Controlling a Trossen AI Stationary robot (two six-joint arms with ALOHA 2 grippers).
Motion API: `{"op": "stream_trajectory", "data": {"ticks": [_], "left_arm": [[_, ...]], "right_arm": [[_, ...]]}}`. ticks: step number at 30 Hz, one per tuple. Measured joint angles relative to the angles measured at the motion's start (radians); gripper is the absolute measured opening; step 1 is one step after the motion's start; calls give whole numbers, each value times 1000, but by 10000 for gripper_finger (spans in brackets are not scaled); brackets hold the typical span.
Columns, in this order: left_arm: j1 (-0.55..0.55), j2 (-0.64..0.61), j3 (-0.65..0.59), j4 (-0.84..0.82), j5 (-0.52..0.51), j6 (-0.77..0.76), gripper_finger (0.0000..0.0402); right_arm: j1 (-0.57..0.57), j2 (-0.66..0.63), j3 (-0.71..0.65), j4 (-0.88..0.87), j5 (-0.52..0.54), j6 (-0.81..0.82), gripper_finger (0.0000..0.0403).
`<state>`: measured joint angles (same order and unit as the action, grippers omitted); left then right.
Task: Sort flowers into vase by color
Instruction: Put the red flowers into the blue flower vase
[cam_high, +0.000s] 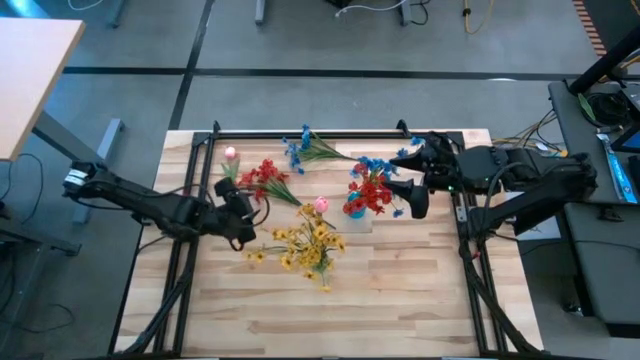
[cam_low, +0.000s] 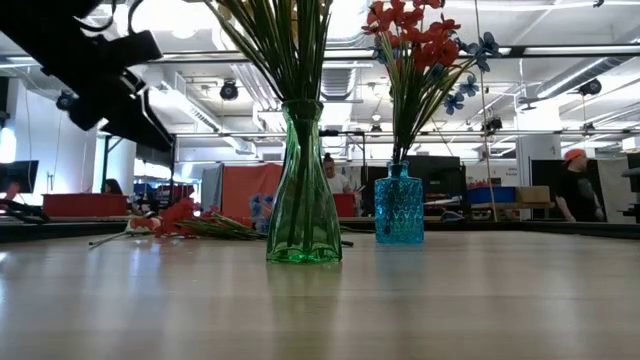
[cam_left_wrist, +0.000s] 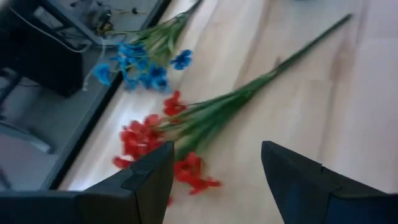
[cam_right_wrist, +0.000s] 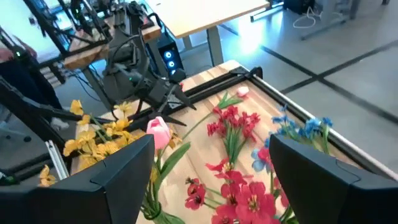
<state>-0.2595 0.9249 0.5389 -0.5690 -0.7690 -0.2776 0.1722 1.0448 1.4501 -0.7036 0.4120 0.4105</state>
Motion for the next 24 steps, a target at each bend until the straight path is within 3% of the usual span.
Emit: {"op": "stream_trajectory", "data": {"ticks": [3, 6, 11, 18, 24], "left_arm": [[71, 9, -5, 59, 3, 108, 224], [156, 23, -22, 185, 86, 247, 224], [348, 38, -92, 422, 337, 435, 224], [589, 152, -135, 659, 720, 520, 224], [624, 363, -46, 668, 791, 611, 224]], "right_arm": [[0, 29, 45, -30, 6, -18, 302], [0, 52, 64, -34, 7, -29, 302], [0, 75, 67, -51, 7, -28, 304], [0, 83, 67, -57, 7, -27, 304], [-2, 83, 67, -53, 8, -28, 302]]}}
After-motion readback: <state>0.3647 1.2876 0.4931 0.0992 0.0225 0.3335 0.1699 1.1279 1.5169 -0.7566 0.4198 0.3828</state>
